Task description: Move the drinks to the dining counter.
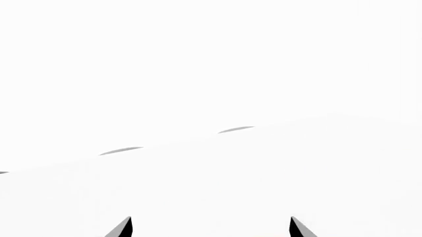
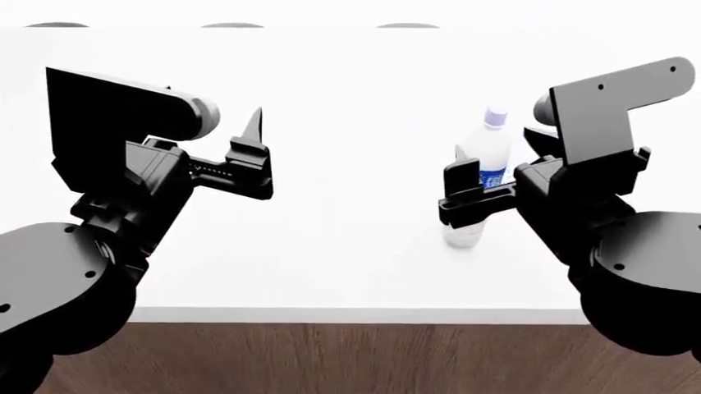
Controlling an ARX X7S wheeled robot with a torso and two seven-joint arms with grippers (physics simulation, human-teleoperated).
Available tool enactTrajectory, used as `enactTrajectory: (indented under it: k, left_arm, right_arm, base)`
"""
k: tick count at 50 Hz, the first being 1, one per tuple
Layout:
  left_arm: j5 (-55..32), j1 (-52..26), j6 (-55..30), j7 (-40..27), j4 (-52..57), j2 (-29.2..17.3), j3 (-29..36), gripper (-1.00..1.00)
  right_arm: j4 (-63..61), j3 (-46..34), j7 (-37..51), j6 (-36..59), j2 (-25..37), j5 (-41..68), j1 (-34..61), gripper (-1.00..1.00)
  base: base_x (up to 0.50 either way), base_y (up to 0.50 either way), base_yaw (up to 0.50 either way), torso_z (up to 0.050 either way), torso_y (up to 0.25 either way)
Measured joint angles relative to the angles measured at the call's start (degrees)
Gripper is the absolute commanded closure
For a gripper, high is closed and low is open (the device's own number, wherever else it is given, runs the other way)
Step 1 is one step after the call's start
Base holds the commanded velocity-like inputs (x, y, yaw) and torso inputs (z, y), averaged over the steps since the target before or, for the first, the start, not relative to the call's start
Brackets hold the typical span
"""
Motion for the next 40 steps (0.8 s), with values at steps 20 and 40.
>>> enactTrajectory:
  k: [20,40]
  left_arm:
    - [-0.1,0.2,0.2,-0.2,0.2,-0.3,0.0,-1.0]
    - [-1.5,-1.5,-0.7,-1.1,0.6,-0.1,0.0,-1.0]
  right_arm:
    - [-0.4,0.3,0.3,0.4,0.0,-0.3,0.4,-1.0]
    - [-7.8,4.5,5.9,1.8,4.0,7.9,6.9,-1.0]
  base:
    - [0.0,0.0,0.0,0.0,0.0]
    - [0.0,0.0,0.0,0.0,0.0]
